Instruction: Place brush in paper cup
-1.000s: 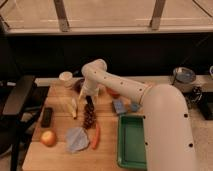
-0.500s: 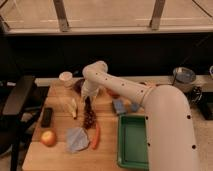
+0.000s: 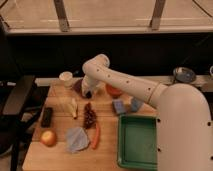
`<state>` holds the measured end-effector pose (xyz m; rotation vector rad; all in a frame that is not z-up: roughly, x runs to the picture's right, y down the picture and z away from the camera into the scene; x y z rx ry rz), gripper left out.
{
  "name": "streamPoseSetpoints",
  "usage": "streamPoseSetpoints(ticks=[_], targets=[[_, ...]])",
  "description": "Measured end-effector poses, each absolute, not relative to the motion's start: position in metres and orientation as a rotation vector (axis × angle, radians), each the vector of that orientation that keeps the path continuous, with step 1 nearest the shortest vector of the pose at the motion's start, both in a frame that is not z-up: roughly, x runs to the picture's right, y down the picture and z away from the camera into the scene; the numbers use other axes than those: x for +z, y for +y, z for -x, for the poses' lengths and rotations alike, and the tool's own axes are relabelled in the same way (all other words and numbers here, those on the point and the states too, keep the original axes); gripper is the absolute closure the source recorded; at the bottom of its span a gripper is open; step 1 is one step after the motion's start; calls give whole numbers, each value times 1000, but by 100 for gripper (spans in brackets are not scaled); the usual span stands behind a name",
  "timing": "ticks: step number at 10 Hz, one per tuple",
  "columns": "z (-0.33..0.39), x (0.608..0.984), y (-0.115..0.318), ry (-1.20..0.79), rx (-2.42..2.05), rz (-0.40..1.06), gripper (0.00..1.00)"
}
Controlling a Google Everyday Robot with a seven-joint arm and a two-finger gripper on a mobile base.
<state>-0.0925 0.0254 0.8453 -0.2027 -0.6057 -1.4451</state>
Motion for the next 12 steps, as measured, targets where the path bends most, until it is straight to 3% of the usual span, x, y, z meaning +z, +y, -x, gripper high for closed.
streamPoseSetpoints(ticks=[8,12], targets=[[88,801,-62,-365,-1463,-7,100],[129,796,-110,-335,-1550,-132,100]])
